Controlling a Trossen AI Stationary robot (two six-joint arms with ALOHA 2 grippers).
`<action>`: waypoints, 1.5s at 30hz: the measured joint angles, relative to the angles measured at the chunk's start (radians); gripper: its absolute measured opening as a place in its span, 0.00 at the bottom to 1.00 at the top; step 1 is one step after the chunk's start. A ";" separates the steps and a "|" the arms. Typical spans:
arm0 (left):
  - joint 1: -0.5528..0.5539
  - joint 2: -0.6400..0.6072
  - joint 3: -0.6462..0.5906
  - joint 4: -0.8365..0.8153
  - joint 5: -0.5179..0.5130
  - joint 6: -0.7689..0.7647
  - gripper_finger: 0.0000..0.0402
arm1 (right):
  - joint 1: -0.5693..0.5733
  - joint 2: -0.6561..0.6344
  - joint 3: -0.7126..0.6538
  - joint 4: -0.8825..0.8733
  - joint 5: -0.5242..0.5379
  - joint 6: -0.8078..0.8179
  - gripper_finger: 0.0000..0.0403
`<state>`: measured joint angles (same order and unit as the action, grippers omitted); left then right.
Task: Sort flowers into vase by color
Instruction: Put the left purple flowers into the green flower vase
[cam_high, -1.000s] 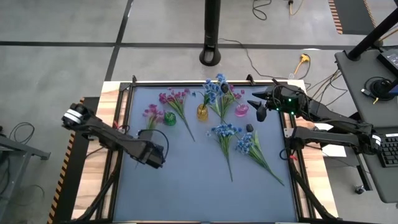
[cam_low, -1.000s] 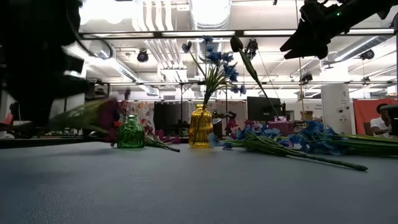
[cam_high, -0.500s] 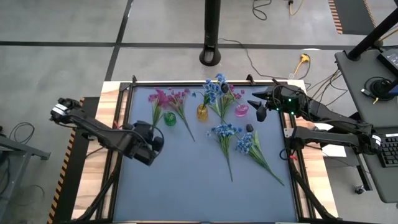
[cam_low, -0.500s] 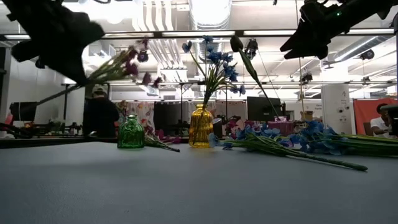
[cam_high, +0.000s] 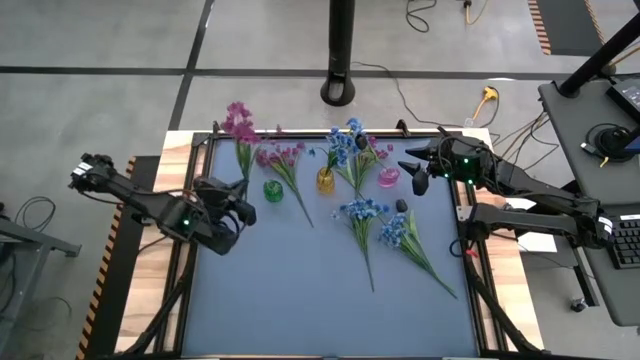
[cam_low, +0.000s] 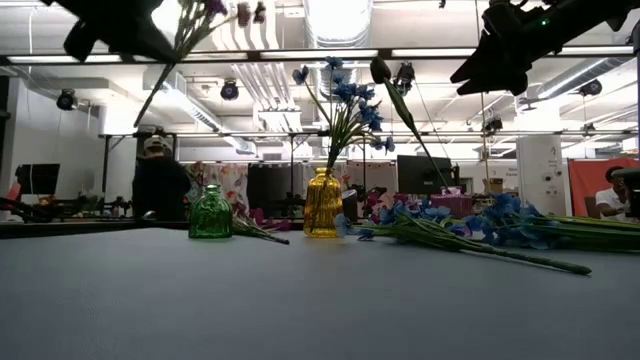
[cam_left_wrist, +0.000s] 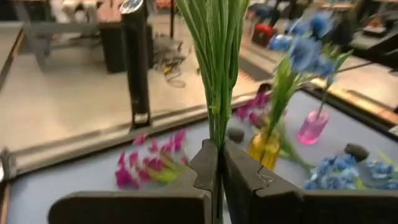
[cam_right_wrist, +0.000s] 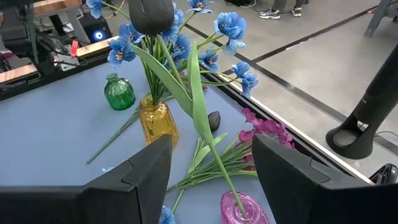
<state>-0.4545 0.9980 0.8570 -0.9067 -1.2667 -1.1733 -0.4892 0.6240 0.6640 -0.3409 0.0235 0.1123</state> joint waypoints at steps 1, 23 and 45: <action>0.000 -0.010 0.000 0.054 0.004 0.068 0.00 | 0.000 0.000 0.000 0.000 0.000 0.000 0.53; 0.150 -0.080 -0.196 1.289 0.354 1.275 0.00 | 0.000 0.000 0.000 0.001 0.000 0.003 0.53; 0.473 -0.116 -0.733 1.967 0.624 1.348 0.00 | 0.000 0.000 0.000 0.001 0.000 0.011 0.53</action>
<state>0.0185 0.8818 0.1244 1.0604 -0.6426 0.1748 -0.4889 0.6243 0.6638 -0.3397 0.0238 0.1238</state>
